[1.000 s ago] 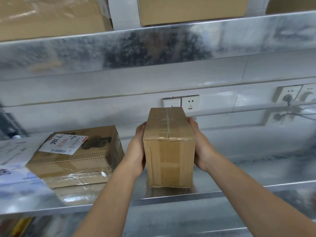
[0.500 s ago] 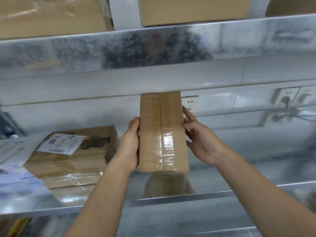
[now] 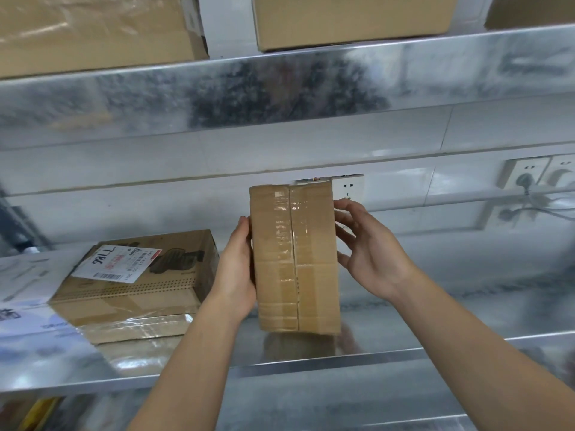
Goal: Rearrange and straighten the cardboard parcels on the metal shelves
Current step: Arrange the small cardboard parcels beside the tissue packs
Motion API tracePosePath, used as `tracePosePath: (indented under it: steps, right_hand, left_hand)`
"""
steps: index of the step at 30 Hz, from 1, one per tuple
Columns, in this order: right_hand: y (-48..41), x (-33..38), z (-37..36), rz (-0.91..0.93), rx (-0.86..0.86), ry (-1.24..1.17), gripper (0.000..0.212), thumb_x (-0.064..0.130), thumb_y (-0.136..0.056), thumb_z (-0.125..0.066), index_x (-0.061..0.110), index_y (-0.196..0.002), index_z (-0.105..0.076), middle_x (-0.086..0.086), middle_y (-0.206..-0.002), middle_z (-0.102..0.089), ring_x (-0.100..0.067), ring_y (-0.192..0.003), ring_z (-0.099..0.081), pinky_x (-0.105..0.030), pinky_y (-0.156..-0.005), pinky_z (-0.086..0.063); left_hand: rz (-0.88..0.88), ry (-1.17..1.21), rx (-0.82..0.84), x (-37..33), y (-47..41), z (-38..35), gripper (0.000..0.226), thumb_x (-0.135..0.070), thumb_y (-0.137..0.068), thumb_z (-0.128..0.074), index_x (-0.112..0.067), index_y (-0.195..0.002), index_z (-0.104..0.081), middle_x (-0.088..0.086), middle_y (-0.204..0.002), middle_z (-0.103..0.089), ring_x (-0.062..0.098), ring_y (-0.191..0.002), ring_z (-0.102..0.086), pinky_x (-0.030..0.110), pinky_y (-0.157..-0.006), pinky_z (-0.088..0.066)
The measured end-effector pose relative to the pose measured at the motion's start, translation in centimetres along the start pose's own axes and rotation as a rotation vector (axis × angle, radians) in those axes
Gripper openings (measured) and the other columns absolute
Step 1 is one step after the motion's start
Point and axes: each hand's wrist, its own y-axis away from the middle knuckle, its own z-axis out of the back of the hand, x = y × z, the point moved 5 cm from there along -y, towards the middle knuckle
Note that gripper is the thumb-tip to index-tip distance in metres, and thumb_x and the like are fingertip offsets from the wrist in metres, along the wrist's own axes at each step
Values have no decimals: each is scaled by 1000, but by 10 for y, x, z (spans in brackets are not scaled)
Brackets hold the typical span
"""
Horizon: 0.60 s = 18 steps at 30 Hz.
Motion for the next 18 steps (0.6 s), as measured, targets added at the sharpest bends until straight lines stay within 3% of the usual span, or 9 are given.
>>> tracePosePath:
  steps: [3,5,7,9,12,18]
  right_hand:
    - [-1,4,2,7,-60,-39,22,38,-108,-43,23,-108,-58,6,-101,-62,-14,-101,-55,-34,-81,-46]
    - [0,5,2,-3,-86,-65,26,38,-110,-38,24,-102,-58,12,-82,-63,-8,-83,-58,-26,-63,-50]
    - [2,6,1,-3,-100,-80,29,39,-111,-37,24,-96,-56,13,-76,-62,-6,-72,-57,-22,-53,-48]
    - [2,5,1,-4,-105,-84,30,42,-109,-39,24,-92,-55,10,-81,-60,-6,-71,-57,-24,-55,-49]
    - [0,1,0,-19,-104,-76,32,50,-106,-43,25,-90,-56,2,-95,-59,-16,-90,-58,-30,-65,-51]
    - [-1,-2,-5,-22,-102,-57,32,54,-102,-48,25,-92,-56,2,-98,-62,-20,-103,-55,-34,-75,-50]
  left_hand:
    - [-63,2,-20,-1,-4,3,48,-49,-107,-31,-20,-120,-67,7,-117,-73,24,-111,-67,42,-95,-50]
    - [-89,4,-32,-1,-5,4,49,-50,-107,-32,-19,-128,-63,8,-129,-67,25,-123,-60,44,-105,-44]
    - [-110,2,-51,-1,-6,4,48,-50,-106,-35,-18,-132,-59,7,-130,-63,24,-125,-57,42,-103,-44]
    - [-126,-19,-58,-1,-6,4,51,-53,-101,-43,-17,-135,-57,6,-126,-60,24,-124,-56,42,-101,-45]
    - [-119,-37,-31,2,-4,3,62,-58,-87,-52,-20,-135,-58,11,-129,-58,30,-133,-54,48,-109,-43]
    - [-129,-85,-20,5,-3,5,62,-62,-88,-49,-27,-138,-58,11,-140,-60,27,-133,-55,56,-114,-40]
